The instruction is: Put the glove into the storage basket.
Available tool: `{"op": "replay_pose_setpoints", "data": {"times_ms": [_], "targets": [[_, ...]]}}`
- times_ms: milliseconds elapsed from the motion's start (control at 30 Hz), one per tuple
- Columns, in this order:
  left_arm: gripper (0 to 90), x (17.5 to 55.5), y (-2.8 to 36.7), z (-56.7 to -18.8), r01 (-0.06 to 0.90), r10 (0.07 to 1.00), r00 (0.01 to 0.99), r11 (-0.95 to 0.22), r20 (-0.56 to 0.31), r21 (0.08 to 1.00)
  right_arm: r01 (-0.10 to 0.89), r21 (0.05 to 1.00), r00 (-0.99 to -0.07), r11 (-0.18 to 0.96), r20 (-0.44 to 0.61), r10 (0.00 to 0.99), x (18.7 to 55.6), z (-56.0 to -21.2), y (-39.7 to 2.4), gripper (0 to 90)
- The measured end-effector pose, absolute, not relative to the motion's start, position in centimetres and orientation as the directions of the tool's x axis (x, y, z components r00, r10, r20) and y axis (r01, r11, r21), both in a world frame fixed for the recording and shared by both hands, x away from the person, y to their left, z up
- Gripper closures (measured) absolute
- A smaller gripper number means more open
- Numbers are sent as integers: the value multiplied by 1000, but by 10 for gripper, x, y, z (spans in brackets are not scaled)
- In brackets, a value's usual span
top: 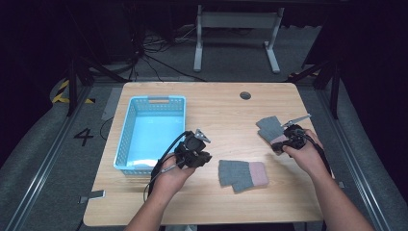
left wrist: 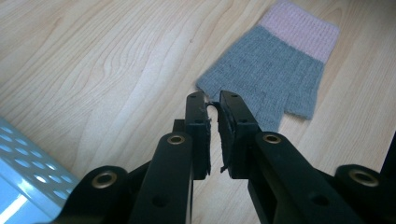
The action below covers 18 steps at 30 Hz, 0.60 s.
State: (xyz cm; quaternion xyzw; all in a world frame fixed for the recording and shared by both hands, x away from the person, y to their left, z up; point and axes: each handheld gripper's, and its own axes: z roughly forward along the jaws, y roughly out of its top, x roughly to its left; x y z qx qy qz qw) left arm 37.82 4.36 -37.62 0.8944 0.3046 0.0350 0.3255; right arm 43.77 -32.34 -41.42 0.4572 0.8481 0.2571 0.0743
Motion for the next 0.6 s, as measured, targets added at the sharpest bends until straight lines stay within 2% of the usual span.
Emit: {"op": "replay_pose_setpoints", "data": {"times_ms": [200, 600], "targets": [[812, 377, 43, -376, 520, 564, 814, -602, -139, 606, 726, 547, -559, 416, 118, 821, 440, -398, -326, 785], [805, 377, 45, -377, 526, 565, 812, -602, -144, 601, 750, 537, -500, 387, 78, 862, 467, -391, -330, 676]]}}
